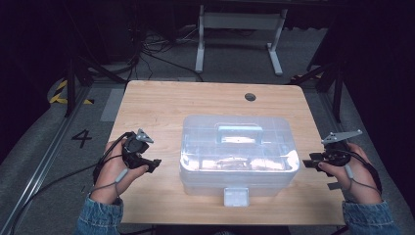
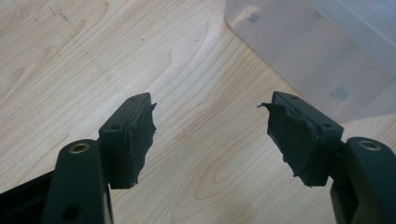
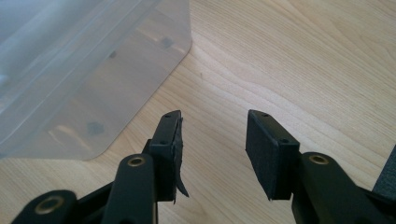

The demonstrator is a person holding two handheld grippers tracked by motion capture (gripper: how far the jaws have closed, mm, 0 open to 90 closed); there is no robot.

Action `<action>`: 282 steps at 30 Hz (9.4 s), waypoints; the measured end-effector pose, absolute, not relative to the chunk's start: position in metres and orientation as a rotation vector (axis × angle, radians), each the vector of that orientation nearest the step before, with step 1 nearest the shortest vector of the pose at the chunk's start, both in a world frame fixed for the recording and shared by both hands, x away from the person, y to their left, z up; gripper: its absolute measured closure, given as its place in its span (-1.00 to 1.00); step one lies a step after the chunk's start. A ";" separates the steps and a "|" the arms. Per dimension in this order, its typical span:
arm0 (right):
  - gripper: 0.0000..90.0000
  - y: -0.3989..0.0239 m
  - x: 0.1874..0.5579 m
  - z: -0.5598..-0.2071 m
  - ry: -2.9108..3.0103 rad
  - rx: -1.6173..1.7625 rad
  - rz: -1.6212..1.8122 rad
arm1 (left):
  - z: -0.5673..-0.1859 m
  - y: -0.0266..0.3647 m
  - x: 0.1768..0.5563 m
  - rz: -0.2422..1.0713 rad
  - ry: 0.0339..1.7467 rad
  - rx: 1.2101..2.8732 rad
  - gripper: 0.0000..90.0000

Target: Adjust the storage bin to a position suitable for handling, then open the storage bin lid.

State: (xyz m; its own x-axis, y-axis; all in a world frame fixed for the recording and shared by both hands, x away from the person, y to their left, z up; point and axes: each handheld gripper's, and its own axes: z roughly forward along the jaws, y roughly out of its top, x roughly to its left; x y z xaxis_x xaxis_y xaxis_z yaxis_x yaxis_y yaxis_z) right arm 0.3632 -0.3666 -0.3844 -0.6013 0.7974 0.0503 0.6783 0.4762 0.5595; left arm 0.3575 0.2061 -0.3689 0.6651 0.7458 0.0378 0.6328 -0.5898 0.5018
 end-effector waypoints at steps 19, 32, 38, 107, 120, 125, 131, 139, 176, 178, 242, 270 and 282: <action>0.27 -0.370 0.351 -0.380 2.471 1.309 0.854 | -0.302 0.177 0.358 0.370 0.845 2.288 -0.22; 0.24 -0.368 0.350 -0.381 2.469 1.309 0.884 | -0.277 0.133 0.368 0.339 0.685 2.239 -0.22; 0.23 -0.368 0.351 -0.381 2.471 1.312 0.890 | -0.274 0.115 0.375 0.344 0.618 2.214 -0.25; 0.22 -0.362 0.348 -0.374 2.483 1.226 0.992 | -0.274 0.036 0.394 0.338 0.555 2.392 0.57; 0.22 -0.364 0.343 -0.369 2.465 1.215 1.018 | -0.263 0.038 0.418 0.285 0.589 2.361 0.55; 0.23 -0.365 0.339 -0.368 2.459 1.220 1.021 | -0.259 0.037 0.426 0.266 0.601 2.374 0.54; 0.23 -0.367 0.337 -0.367 2.449 1.223 1.028 | -0.256 0.035 0.431 0.263 0.613 2.381 0.53; 0.23 -0.369 0.331 -0.364 2.439 1.220 1.032 | -0.251 0.033 0.441 0.252 0.631 2.405 0.52; 0.31 -0.330 0.304 -0.332 2.491 0.905 1.255 | -0.240 0.022 0.486 0.182 0.710 2.495 0.49; 0.35 -0.328 0.303 -0.331 2.482 0.901 1.266 | -0.240 0.022 0.487 0.184 0.702 2.497 0.49; 1.00 -0.316 0.328 -0.328 2.153 0.905 1.506 | -0.207 0.149 0.415 0.496 0.754 2.022 -0.25; 1.00 -0.312 0.352 -0.309 2.069 0.930 1.516 | -0.260 0.187 0.360 0.482 0.782 1.874 -0.24; 1.00 -0.312 0.360 -0.306 2.043 0.937 1.536 | -0.281 0.181 0.365 0.473 0.790 1.839 -0.24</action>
